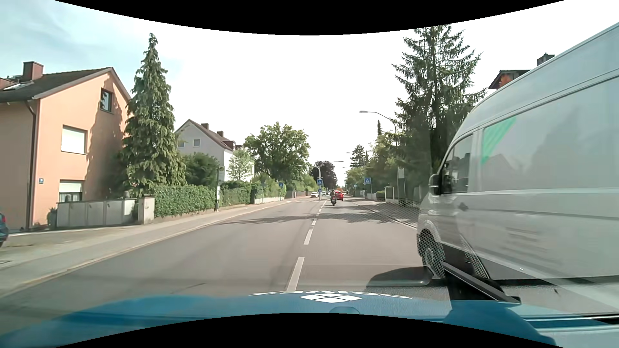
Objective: Follow the waypoints while adhering to traffic rules and regulations
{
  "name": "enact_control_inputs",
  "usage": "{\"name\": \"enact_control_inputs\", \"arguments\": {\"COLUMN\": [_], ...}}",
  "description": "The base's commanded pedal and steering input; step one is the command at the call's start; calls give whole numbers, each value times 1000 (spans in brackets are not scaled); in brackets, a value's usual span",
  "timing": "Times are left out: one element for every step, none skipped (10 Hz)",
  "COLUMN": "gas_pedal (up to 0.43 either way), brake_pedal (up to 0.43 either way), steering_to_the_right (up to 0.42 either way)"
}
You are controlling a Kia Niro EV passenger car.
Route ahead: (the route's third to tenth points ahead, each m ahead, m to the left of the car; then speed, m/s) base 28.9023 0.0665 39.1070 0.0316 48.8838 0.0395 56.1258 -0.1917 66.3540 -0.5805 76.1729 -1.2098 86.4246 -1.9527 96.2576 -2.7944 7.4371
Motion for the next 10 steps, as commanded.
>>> {"name": "enact_control_inputs", "arguments": {"gas_pedal": [0, 0, 0, 0, 0, 0, 0, 0, 0, 0], "brake_pedal": [0, 0, 0, 0, 0, 0, 0, 0, 0, 0], "steering_to_the_right": [-2, -1, 3, 10, 14, 20, 26, 29, 29, 29]}}
